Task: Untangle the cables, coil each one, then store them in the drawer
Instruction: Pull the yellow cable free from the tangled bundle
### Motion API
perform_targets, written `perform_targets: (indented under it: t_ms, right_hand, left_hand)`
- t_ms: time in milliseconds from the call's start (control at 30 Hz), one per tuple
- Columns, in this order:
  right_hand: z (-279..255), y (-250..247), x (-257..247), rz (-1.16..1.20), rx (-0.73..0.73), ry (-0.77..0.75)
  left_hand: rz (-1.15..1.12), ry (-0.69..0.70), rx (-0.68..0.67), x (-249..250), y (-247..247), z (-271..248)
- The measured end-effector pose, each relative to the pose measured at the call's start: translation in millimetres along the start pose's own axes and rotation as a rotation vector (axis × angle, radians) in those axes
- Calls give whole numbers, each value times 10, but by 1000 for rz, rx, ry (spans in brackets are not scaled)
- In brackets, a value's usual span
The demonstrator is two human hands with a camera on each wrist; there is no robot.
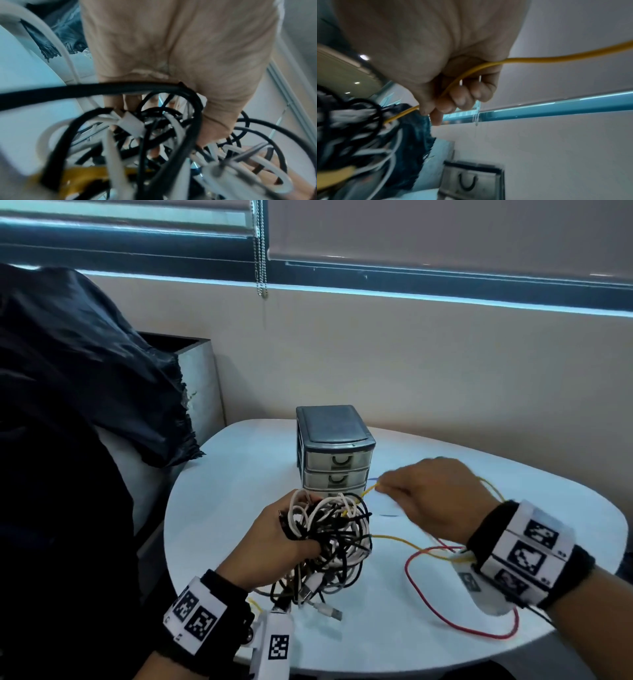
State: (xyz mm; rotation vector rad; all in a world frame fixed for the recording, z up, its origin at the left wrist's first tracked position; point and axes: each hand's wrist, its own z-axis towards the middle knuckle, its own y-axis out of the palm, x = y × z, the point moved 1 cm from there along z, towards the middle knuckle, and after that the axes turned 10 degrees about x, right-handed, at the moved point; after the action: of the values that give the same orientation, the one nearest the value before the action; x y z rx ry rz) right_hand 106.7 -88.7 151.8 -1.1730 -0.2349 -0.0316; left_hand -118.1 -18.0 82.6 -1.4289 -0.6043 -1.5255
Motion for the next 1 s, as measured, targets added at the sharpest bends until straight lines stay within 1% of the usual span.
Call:
perform_targets:
  t_ms: [33, 100, 200, 267, 300, 333, 400, 433, 500, 533, 567, 600, 633, 667, 700, 767, 833, 867, 933, 1000]
  right_hand:
    - [20, -57, 87, 12, 44, 65]
    - [43, -199, 316, 82, 149, 246]
    - [20, -378, 740, 129, 363, 515]
    - [-5, -335, 947, 135, 378, 671]
    - [-11, -295, 967, 92, 305, 708]
    - [-19, -224, 929, 6, 186, 679]
    - [-39, -54, 716, -114, 30, 534]
    - [-49, 16, 543, -85, -11, 421]
    - [-69, 90, 218, 14, 16, 166]
    - [-64, 84, 50, 14, -9, 48]
    - [-65, 65, -84, 3, -76, -37]
    - [-62, 44, -195, -10, -110, -99]
    - [-57, -5, -288, 24, -177, -118]
    - [-47, -51, -344, 106, -263, -108]
    - [-34, -114, -383, 203, -308, -89]
    - [37, -191, -412, 412, -278, -28]
    - [104, -154, -388, 490, -188, 9]
    - [129, -120, -380, 503, -156, 13]
    - [142, 0, -347, 486, -161, 35]
    - [146, 110, -310, 413, -152, 17]
  left_hand:
    - [-1, -2, 0, -3, -9, 7]
    - [3, -12, -16, -10, -31, 10]
    - [13, -21, -37, -18, -68, -21]
    - [8, -20, -39, -29, -78, -31]
    - [5, -20, -40, -38, -74, -32]
    - [6, -20, -41, -43, -67, -30]
    - [12, -21, -36, -55, -50, -20]
    - [13, -23, -28, -63, -45, -15]
    - [14, -24, -10, -82, -37, -3]
    - [18, -20, -2, -89, -36, 3]
    - [22, -17, 5, -92, -35, 9]
    - [22, -14, 11, -92, -35, 7]
    - [23, -11, 17, -89, -39, 7]
    - [23, -7, 21, -83, -45, 4]
    - [21, -3, 24, -75, -53, 0]
    - [15, 12, 24, -69, -70, -2]
    - [12, 24, 21, -73, -73, 5]
    - [10, 26, 17, -81, -68, 10]
    - [9, 28, 8, -93, -57, 12]
    - [20, 31, 10, -105, -57, 4]
